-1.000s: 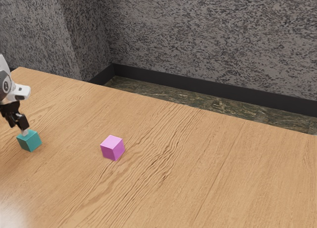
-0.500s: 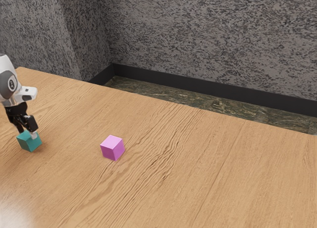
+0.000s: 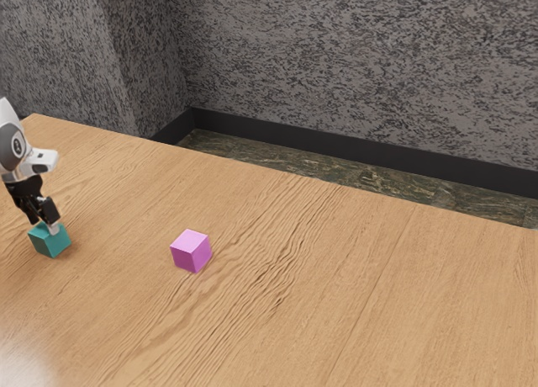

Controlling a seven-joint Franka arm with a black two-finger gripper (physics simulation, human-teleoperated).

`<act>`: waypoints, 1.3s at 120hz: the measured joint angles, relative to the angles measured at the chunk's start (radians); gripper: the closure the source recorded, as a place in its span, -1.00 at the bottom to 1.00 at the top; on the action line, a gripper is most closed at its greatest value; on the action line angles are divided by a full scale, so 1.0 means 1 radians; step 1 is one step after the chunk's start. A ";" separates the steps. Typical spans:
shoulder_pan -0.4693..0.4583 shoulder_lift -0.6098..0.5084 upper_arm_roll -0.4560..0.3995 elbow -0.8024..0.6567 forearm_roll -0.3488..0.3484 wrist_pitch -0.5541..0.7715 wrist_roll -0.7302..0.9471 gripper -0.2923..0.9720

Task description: Pick up the blue block with one arm, and put the blue block on the pink block with one arm

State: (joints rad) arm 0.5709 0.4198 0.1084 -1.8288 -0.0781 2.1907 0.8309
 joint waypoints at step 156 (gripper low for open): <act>0.020 0.091 -0.022 0.064 -0.008 -0.008 0.066 -0.50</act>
State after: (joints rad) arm 0.5907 0.5104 0.0862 -1.7646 -0.0865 2.1827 0.8973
